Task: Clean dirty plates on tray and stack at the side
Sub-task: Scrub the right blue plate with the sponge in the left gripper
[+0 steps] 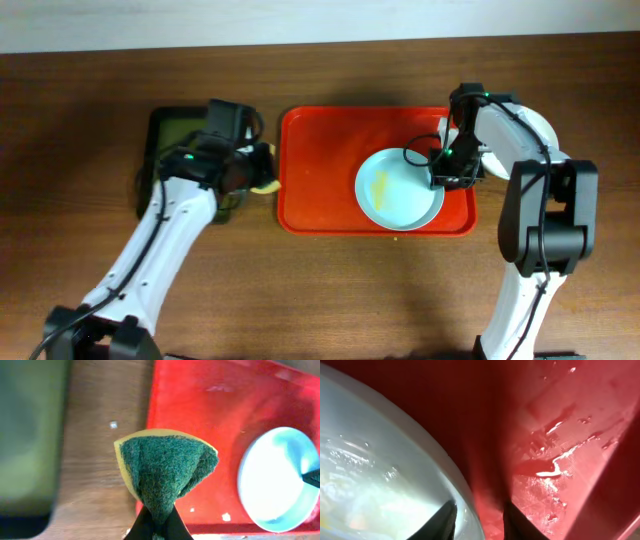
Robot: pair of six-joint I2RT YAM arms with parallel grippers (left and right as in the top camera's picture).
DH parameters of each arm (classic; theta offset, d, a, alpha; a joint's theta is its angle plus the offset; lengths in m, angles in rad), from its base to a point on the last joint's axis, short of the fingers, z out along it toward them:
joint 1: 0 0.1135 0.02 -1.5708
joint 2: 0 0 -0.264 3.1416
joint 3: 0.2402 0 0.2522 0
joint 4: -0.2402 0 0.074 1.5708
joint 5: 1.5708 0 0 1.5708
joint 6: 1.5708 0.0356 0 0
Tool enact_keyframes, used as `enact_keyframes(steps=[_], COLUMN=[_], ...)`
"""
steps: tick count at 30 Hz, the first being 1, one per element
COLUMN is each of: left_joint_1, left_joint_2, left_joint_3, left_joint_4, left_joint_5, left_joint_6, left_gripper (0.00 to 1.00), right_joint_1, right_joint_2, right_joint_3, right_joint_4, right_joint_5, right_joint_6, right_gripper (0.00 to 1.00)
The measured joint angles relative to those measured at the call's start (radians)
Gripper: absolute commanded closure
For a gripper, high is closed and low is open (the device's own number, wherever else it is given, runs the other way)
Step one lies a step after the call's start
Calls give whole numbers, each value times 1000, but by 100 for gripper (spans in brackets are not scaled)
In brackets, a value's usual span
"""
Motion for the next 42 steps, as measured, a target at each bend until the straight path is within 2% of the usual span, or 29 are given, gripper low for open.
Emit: enact_keyframes(steps=[4,5,12,17,22,26,29,32,34,36,37,39,42], left_joint_1=[-72,-82,-225,-275,-275,-282,-249,-220,-210,-187,-180,-198,-264], left_joint_2=[69,88,266,393,455,450,429,410,391,351,343,343,355], left_joint_3=[-2,-2,-5,-5,-5,29,36,27,20,8,8,7,7], left_joint_4=[116,143,436,493,499,354,223,206,208,241,283,292,296], left_joint_5=[2,2,37,48,46,-96,-257,-276,-233,-131,-36,42,79], left_joint_6=[-62,-81,-168,-243,-264,-268,-271,-270,-270,-270,-270,-270,-270], left_gripper=[100,100,100,100,100,100,100,100,100,100,100,100,100], right_joint_1=[2,6,185,227,229,229,231,259,261,260,259,259,259], right_joint_2=[-29,-29,-29,-29,-29,-29,-29,-27,-27,-27,-27,-27,-27], right_joint_3=[-53,-53,-63,-65,-66,-66,-67,-68,-68,-69,-69,-69,-69], right_joint_4=[71,77,191,217,219,219,222,225,224,223,222,222,220], right_joint_5=[-83,-96,-145,-149,-149,-157,-171,-183,-183,-182,-179,-179,-179], right_joint_6=[21,23,91,139,143,144,143,144,144,144,146,147,147], right_gripper=[77,82,89,90,89,90,90,89,90,89,90,89,89])
